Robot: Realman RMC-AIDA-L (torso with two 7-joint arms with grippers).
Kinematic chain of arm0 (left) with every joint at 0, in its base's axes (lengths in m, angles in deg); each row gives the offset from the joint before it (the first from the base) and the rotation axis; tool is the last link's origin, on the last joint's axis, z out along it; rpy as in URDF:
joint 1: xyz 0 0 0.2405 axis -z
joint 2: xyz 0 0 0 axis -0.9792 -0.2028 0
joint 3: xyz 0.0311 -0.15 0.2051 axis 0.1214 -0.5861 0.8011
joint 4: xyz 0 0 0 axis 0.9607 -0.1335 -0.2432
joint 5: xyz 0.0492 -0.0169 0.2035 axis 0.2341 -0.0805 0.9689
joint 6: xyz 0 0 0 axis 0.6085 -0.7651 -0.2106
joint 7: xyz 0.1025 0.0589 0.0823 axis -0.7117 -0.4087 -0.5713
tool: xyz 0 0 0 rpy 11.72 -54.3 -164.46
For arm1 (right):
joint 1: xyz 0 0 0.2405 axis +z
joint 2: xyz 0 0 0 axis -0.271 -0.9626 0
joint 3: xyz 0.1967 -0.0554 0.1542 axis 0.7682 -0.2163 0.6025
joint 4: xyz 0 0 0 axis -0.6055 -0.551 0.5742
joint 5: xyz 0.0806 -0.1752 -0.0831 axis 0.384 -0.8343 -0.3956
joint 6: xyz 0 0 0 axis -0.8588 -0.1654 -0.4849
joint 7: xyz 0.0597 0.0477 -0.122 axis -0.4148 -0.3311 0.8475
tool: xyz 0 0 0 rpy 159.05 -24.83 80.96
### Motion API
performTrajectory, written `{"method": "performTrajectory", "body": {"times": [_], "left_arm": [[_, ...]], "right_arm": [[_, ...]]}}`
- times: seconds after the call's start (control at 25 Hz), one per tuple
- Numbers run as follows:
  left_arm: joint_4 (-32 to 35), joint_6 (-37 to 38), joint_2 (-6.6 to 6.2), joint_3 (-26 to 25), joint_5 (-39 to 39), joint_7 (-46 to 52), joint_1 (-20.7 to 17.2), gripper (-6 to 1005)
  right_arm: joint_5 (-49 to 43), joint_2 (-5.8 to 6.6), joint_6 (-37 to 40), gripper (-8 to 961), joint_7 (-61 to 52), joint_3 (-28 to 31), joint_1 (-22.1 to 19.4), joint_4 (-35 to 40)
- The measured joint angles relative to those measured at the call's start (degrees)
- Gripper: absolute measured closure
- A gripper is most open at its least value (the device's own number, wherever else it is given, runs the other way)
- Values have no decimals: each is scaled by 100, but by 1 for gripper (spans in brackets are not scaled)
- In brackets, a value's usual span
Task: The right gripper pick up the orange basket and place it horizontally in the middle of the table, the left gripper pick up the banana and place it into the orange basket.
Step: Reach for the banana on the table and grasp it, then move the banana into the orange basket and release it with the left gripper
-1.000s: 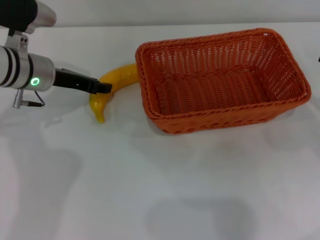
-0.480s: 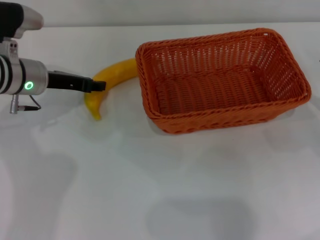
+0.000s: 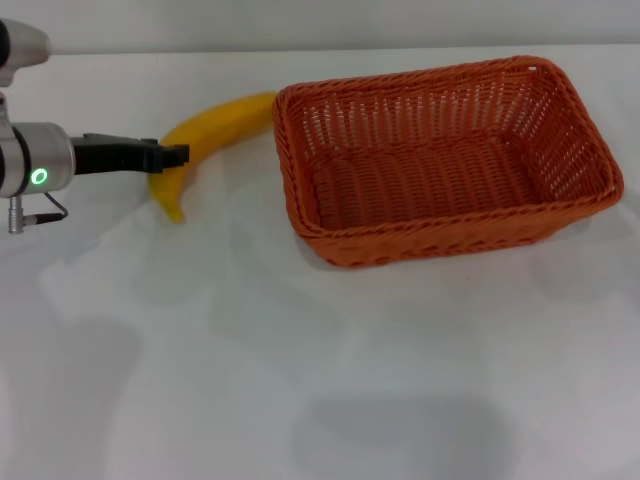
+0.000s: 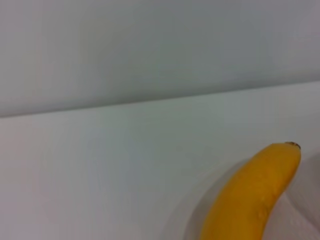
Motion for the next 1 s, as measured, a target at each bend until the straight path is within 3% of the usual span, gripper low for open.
{"method": "performTrajectory", "body": {"times": [0.52,0.76,1.0], "left_arm": [[245,101,4,-1,-1942,-1579,-511,543],[457,538,8,-1,-2862,-2427,-762,544],[513,627,5,-1,-3109,-2590,-827,544]], "right_arm": [[-8,-2,-163,113,47,0,-4,-14],[-7,-2,-302,113,66,0,-6,-43],[-7,-11,-373,113,91,-9,4,-60]]}}
